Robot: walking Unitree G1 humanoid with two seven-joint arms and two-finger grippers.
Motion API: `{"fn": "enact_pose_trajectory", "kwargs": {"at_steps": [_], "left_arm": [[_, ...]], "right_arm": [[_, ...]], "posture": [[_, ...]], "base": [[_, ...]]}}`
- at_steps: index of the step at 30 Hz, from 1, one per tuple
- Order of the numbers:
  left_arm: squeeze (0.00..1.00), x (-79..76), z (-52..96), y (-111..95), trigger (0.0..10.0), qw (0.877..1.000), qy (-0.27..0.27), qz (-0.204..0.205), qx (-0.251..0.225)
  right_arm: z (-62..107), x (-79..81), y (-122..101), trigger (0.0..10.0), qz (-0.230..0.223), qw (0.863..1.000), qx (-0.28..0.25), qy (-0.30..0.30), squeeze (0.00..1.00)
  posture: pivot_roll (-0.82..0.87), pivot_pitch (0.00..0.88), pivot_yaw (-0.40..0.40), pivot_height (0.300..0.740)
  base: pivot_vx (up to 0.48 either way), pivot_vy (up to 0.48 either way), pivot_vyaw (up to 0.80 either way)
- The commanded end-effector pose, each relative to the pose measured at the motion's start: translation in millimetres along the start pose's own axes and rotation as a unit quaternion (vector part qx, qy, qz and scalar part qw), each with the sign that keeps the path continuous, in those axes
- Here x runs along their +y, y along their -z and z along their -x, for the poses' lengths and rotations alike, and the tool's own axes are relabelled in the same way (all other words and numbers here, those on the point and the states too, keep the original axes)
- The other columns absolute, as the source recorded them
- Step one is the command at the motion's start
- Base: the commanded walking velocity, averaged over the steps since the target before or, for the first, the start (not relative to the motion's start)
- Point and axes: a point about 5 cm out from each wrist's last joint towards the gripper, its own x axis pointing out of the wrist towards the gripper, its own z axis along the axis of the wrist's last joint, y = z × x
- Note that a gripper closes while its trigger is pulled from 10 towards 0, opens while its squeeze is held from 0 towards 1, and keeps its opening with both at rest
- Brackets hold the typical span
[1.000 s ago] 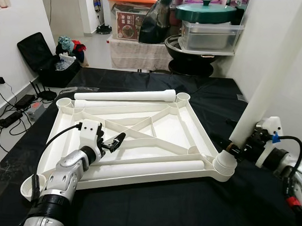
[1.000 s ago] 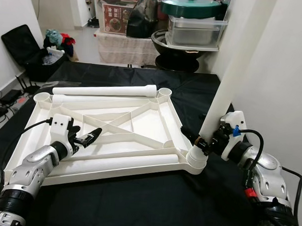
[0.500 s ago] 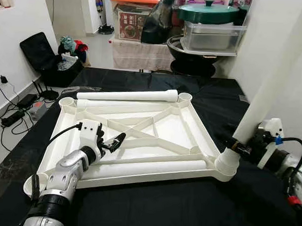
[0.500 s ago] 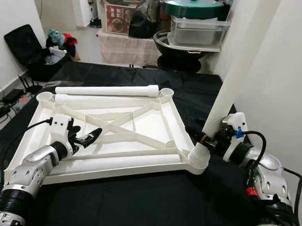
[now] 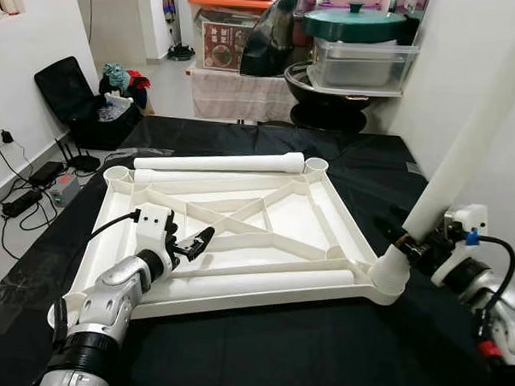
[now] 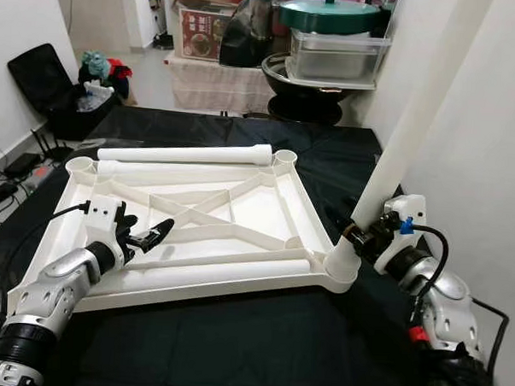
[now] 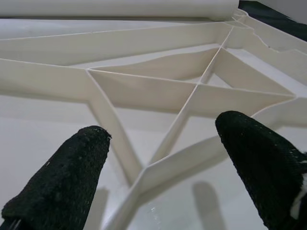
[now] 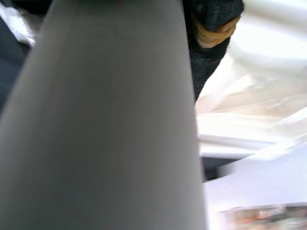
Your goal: Building children table
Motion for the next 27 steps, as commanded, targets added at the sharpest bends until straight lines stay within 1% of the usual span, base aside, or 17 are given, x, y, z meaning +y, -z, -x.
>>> {"fn": "enact_pose_trajectory", "kwargs": {"at_steps": [1, 4, 5, 7, 10, 11, 12, 13, 15, 16, 18, 19, 20, 21, 22, 24, 27], "left_arm": [[0.0, 1.5, 1.2, 4.2, 10.0, 1.0, -0.002, -0.01, 0.013], [0.0, 2.6, 1.7, 5.1, 10.0, 1.0, -0.005, -0.009, 0.013], [0.0, 2.6, 1.7, 5.1, 10.0, 1.0, -0.005, -0.009, 0.013], [0.0, 3.0, 2.1, 5.8, 10.0, 1.0, -0.006, -0.008, 0.014], [0.0, 2.8, 1.8, 5.9, 10.0, 1.0, -0.006, -0.008, 0.014], [0.0, 2.4, 1.0, 6.1, 10.0, 1.0, -0.006, -0.008, 0.015], [0.0, 2.4, 1.0, 6.1, 10.0, 1.0, -0.006, -0.008, 0.015], [0.0, 1.7, 0.0, 5.9, 10.0, 1.0, -0.006, -0.007, 0.014], [0.0, 1.7, 0.0, 5.9, 10.0, 1.0, -0.006, -0.007, 0.014], [0.0, 0.9, -1.0, 5.7, 10.0, 1.0, -0.006, -0.007, 0.013], [0.0, 0.9, -1.0, 5.7, 10.0, 1.0, -0.006, -0.007, 0.013], [0.0, 0.4, -1.5, 5.5, 10.0, 1.0, -0.006, -0.005, 0.012], [0.0, 0.4, -1.5, 5.5, 10.0, 1.0, -0.006, -0.005, 0.012], [0.0, 0.1, -1.3, 6.5, 10.0, 1.0, -0.009, -0.003, 0.012], [0.0, 0.1, -1.3, 6.5, 10.0, 1.0, -0.009, -0.003, 0.012], [0.0, -0.1, -0.6, 8.1, 10.0, 1.0, -0.011, -0.002, 0.013], [0.0, -0.4, -0.7, 8.8, 10.0, 1.0, -0.011, -0.001, 0.014]], "right_arm": [[0.3, -5.8, -12.5, 0.0, 0.012, 0.997, -0.025, 0.072, 0.0], [1.2, 22.6, 2.3, 0.0, 0.048, 0.991, 0.023, 0.12, 0.0], [1.2, 22.6, 2.3, 0.0, 0.048, 0.991, 0.023, 0.12, 0.0], [2.1, 40.7, 9.0, 0.0, 0.047, 0.988, 0.032, 0.144, 0.0], [2.3, 50.6, 13.8, 0.0, 0.049, 0.986, 0.046, 0.151, 0.0], [3.2, 68.3, 26.3, 0.0, 0.054, 0.981, 0.091, 0.163, 0.0], [3.2, 68.3, 26.3, 0.0, 0.054, 0.981, 0.091, 0.163, 0.0], [4.4, 71.6, 33.5, 0.0, 0.049, 0.975, 0.116, 0.184, 0.0], [4.4, 71.6, 33.5, 0.0, 0.049, 0.975, 0.116, 0.184, 0.0], [5.2, 72.6, 37.9, 0.0, 0.041, 0.969, 0.131, 0.205, 0.0], [5.2, 72.6, 37.9, 0.0, 0.041, 0.969, 0.131, 0.205, 0.0], [6.3, 69.7, 40.1, 0.0, 0.029, 0.962, 0.14, 0.234, 0.0], [6.3, 69.7, 40.1, 0.0, 0.029, 0.962, 0.14, 0.234, 0.0], [8.4, 66.7, 37.8, 0.0, 0.003, 0.948, 0.145, 0.283, 0.0], [8.4, 66.7, 37.8, 0.0, 0.003, 0.948, 0.145, 0.283, 0.0], [6.6, 71.7, 33.4, 10.0, -0.008, 0.949, 0.143, 0.28, 0.0], [4.8, 74.0, 30.5, 10.0, -0.005, 0.955, 0.132, 0.264, 0.0]], "posture": [[0.05, 0.0, -0.038, 0.74], [0.05, 0.0, -0.038, 0.74], [0.05, 0.0, -0.038, 0.74], [0.04, 0.0, -0.036, 0.74], [0.04, 0.0, -0.036, 0.74], [0.04, 0.0, -0.036, 0.74], [0.04, 0.0, -0.036, 0.74], [0.04, 0.0, -0.041, 0.74], [0.04, 0.0, -0.041, 0.74], [0.03, 0.0, -0.043, 0.74], [0.03, 0.0, -0.043, 0.74], [0.03, 0.0, -0.046, 0.74], [0.03, 0.0, -0.046, 0.74], [0.03, 0.0, -0.051, 0.74], [0.03, 0.0, -0.051, 0.74], [0.03, 0.0, -0.05, 0.74], [0.03, 0.0, -0.048, 0.74]], "base": [[0.0, 0.0, 0.0], [0.0, 0.0, 0.0], [0.0, 0.0, 0.0], [0.0, 0.0, 0.0], [0.0, 0.0, 0.0], [0.0, 0.0, 0.0], [0.0, 0.0, 0.0], [0.0, 0.0, 0.0], [0.0, 0.0, 0.0], [0.0, 0.0, 0.0], [0.0, 0.0, 0.0], [0.0, 0.0, 0.0], [0.0, 0.0, 0.0], [0.0, 0.0, 0.0], [0.0, 0.0, 0.0], [0.0, 0.0, 0.0], [0.0, 0.0, 0.0]]}}
